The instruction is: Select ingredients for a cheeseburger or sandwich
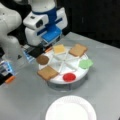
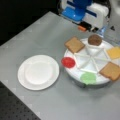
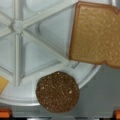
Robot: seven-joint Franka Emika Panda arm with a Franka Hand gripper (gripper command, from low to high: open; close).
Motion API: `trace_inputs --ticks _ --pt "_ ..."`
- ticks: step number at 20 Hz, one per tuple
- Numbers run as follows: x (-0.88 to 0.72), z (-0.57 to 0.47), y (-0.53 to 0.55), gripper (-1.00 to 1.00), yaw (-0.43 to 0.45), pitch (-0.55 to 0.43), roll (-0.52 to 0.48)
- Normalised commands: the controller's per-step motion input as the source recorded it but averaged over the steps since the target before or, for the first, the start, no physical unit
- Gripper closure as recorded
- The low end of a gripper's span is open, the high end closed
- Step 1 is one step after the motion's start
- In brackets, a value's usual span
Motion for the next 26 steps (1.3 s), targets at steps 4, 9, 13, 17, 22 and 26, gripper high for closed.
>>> trace_inputs --ticks 4,9,13,17,22,26 --pt "-0.03 -0.02 -0.05 -1.0 0.218 0.015 0.37" --pt "-0.09 -0.02 -0.38 -1.0 0.097 0.025 0.426" --pt "-0.09 -0.05 -0.48 -1.0 -0.006 0.006 0.339" --pt "-0.04 -0.07 -0.28 -1.0 -0.026 0.068 0.324" --pt "0.04 -0.07 -0.27 -1.0 0.01 0.112 0.452" --pt "0.11 -0.08 -0.32 -1.0 0.09 0.083 0.456"
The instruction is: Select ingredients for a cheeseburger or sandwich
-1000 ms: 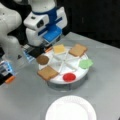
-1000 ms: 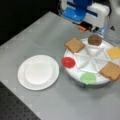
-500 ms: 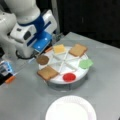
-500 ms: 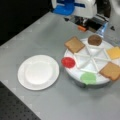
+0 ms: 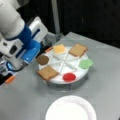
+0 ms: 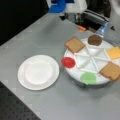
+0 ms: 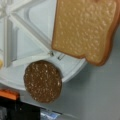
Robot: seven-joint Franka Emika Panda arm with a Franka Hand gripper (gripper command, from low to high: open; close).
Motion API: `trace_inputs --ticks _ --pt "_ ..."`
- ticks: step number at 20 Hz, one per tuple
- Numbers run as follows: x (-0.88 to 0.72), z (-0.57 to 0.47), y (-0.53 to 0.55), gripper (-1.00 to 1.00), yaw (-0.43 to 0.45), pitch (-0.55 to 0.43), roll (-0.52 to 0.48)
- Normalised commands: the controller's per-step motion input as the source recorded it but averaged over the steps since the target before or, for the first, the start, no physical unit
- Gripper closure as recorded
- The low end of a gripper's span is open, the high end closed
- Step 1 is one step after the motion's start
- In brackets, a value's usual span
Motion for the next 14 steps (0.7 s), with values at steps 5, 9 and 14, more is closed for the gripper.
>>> trace_inputs --ticks 5,9,14 --pt "0.17 -0.08 -0.33 -1.0 0.136 0.083 0.502" --pt "0.24 -0.08 -0.32 -1.0 0.158 0.104 0.543" --pt "0.3 -0.03 -0.29 -1.0 0.192 0.074 0.578"
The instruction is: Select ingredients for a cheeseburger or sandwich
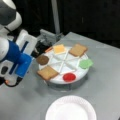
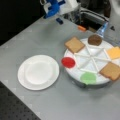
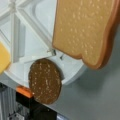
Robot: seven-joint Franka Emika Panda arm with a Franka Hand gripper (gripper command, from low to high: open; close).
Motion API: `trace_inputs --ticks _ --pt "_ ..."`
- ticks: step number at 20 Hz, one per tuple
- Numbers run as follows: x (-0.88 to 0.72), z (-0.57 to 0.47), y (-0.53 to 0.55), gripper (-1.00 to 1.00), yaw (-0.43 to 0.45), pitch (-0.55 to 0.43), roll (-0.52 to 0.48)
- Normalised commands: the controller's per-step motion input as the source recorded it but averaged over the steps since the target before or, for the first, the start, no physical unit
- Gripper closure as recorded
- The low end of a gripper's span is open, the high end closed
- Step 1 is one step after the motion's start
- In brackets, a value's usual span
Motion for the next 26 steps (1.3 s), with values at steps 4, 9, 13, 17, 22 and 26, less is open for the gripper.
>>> trace_inputs --ticks 4,9,13,17,22,26 --pt "0.32 -0.05 -0.36 -1.0 0.235 0.058 0.651" --pt "0.35 -0.14 -0.54 -1.0 0.267 0.086 0.67" --pt "0.42 -0.29 -0.56 -1.0 0.287 0.022 0.565" --pt "0.44 -0.36 -0.47 -1.0 0.273 0.052 0.528" --pt "0.39 -0.42 -0.42 -1.0 0.251 0.032 0.542" --pt "0.34 -0.35 -0.34 -1.0 0.184 -0.025 0.494"
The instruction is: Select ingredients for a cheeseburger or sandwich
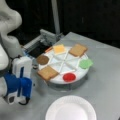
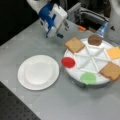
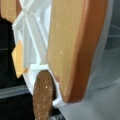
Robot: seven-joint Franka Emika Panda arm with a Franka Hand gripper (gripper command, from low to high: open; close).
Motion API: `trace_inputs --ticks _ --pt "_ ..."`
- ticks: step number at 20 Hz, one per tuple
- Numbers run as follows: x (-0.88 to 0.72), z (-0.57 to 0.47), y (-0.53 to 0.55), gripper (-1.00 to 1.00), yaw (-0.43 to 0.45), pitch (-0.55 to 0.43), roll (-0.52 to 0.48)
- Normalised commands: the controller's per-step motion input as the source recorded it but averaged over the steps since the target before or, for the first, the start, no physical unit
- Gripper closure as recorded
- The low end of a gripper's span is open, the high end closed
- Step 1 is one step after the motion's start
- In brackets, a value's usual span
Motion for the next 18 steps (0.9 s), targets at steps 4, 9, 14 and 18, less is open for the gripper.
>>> trace_inputs --ticks 4,9,14,18 --pt "0.29 -0.07 -0.25 -1.0 0.185 -0.038 0.418" --pt "0.29 0.0 -0.15 -1.0 0.165 -0.066 0.428" --pt "0.28 -0.16 -0.05 -1.0 0.141 -0.083 0.398" --pt "0.24 -0.27 -0.04 -1.0 0.094 -0.106 0.369"
